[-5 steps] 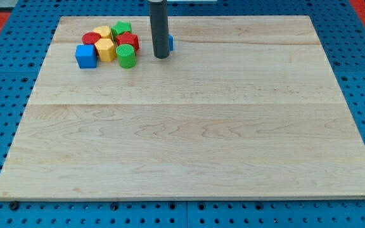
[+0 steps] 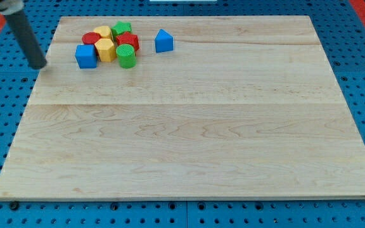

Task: Separate the yellow heart from the group of blocks

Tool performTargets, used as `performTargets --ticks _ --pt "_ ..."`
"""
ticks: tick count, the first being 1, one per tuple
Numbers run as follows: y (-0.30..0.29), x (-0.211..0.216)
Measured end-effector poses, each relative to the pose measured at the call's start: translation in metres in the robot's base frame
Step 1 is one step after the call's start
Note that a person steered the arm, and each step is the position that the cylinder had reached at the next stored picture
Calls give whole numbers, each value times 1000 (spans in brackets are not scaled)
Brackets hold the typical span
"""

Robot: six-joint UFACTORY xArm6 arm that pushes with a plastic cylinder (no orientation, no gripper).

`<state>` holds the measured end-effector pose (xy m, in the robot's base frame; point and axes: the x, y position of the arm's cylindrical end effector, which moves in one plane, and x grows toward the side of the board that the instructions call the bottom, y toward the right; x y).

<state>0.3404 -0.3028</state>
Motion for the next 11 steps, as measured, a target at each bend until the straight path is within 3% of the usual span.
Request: performTargets --ticks 2,4,6,9,11 --pt "36 -41" --pt "153 -51" --pt "139 -65" --pt "190 -92" --pt "143 -117"
